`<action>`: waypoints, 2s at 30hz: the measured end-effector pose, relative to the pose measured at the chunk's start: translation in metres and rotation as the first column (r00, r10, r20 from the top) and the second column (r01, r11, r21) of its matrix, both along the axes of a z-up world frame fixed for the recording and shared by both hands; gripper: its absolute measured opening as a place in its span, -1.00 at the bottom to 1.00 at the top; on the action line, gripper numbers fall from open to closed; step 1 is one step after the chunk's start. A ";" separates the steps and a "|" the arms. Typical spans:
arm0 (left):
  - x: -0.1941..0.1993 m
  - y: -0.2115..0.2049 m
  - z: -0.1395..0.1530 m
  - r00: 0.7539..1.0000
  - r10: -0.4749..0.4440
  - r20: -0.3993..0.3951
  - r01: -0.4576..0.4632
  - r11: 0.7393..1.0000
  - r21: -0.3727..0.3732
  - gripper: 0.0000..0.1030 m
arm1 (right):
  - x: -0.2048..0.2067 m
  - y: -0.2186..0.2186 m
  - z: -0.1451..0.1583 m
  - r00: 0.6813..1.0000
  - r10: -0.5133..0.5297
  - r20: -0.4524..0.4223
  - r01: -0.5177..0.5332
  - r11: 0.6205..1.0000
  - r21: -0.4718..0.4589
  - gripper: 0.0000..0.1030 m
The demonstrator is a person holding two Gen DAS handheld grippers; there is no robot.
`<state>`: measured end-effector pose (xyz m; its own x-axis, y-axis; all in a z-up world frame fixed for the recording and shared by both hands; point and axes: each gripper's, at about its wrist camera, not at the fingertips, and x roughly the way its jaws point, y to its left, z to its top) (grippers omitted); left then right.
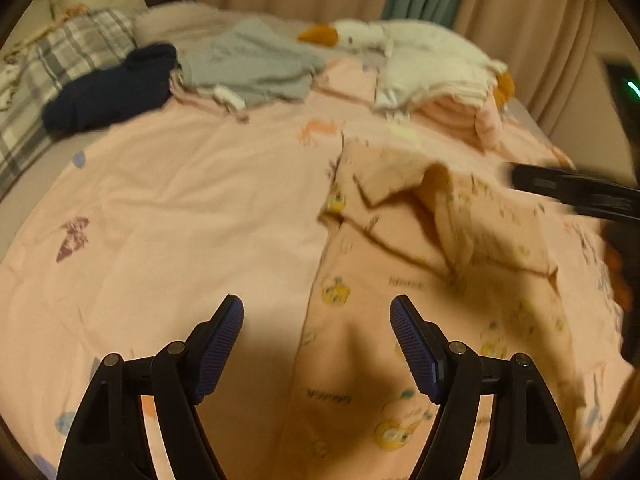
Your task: Fold small clothes
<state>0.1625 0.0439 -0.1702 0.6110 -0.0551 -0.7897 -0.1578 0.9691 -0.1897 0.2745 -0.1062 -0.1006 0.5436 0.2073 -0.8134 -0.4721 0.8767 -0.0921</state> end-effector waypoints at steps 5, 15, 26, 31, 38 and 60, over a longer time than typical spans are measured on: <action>-0.013 0.027 -0.004 0.997 0.069 0.022 -0.068 0.996 -0.052 0.47 | 0.022 0.090 -0.067 0.998 0.062 -0.022 -0.066 0.938 -0.340 0.16; -0.016 0.078 -0.022 0.991 0.135 -0.014 -0.135 0.981 -0.142 0.46 | 0.086 0.083 -0.050 0.979 -0.192 -0.064 0.191 0.981 -0.021 -0.93; -0.017 0.122 -0.034 0.960 0.276 -0.054 -0.278 0.902 -0.330 0.46 | 0.049 0.250 0.035 0.995 0.098 -0.001 -0.097 0.986 0.134 -0.93; -0.023 0.134 -0.027 0.953 0.302 -0.025 -0.290 0.887 -0.360 0.46 | 0.058 0.280 0.063 0.991 0.131 -0.039 -0.111 0.941 0.321 -0.93; -0.042 0.150 -0.024 0.939 0.342 -0.023 -0.332 0.891 -0.309 0.46 | 0.060 0.207 0.096 1.000 -0.016 0.024 0.006 0.931 0.364 -0.92; 0.000 0.060 -0.036 0.986 0.163 -0.014 -0.158 0.925 -0.345 0.46 | 0.027 -0.201 -0.040 0.739 -0.627 -0.246 0.659 0.749 0.073 0.29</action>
<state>0.1627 0.1035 -0.2066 0.6455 -0.2216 -0.7309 -0.3007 0.8060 -0.5099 0.3019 -0.3074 -0.1409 0.4258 -0.0102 -0.9047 0.2161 0.9721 0.0908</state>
